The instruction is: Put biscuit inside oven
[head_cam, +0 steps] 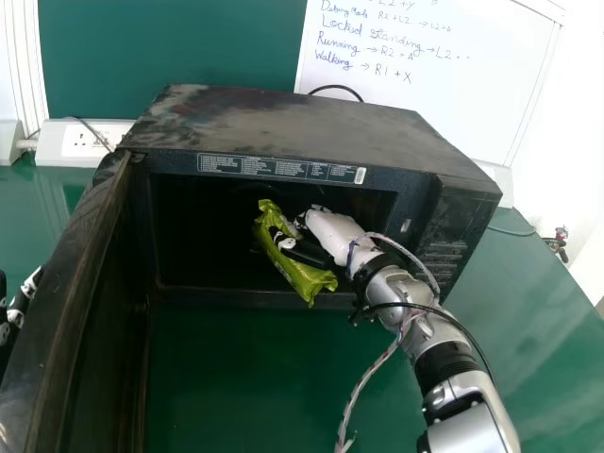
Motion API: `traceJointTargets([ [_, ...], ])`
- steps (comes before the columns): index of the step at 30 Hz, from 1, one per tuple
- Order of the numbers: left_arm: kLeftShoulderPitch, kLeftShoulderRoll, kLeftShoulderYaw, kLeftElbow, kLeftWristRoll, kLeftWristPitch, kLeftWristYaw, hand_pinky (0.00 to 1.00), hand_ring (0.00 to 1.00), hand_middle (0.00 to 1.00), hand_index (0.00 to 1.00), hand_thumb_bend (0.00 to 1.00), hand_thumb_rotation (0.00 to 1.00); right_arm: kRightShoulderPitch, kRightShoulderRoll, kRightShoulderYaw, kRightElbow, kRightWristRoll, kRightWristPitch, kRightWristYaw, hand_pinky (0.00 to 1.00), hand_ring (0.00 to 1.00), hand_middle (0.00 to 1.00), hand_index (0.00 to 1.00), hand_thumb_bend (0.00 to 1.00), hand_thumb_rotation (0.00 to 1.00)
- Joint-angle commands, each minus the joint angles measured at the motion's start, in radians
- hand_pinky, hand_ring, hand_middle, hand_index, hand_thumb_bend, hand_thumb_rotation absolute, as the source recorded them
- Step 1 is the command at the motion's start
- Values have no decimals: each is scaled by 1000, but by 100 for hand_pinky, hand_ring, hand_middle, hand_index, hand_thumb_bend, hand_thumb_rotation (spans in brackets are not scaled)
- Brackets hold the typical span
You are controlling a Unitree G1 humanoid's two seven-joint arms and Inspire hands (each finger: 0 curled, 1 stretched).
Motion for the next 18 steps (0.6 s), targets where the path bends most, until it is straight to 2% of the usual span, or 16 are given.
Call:
traceJointTargets([
  [1,15,4,-3,-17,3,-7,-3,98,92,91,92,89,98,-42,12,1,11,6,-1,-20,35,42,50,49,52,12],
  [13,25,-2,-6,-26,1,-5,1,98,92,91,92,89,98,-88,38,15,52,-2,39,-41,36,42,48,49,52,12],
  [15,28,-2,-6,-31,0,-2,2,98,92,91,92,89,98,-97,45,11,59,4,54,-38,36,42,46,50,53,2],
  [18,34,-1,-6,-33,-1,-4,-1,98,92,91,92,89,98,-106,53,-1,67,20,59,-31,33,40,44,50,53,0],
])
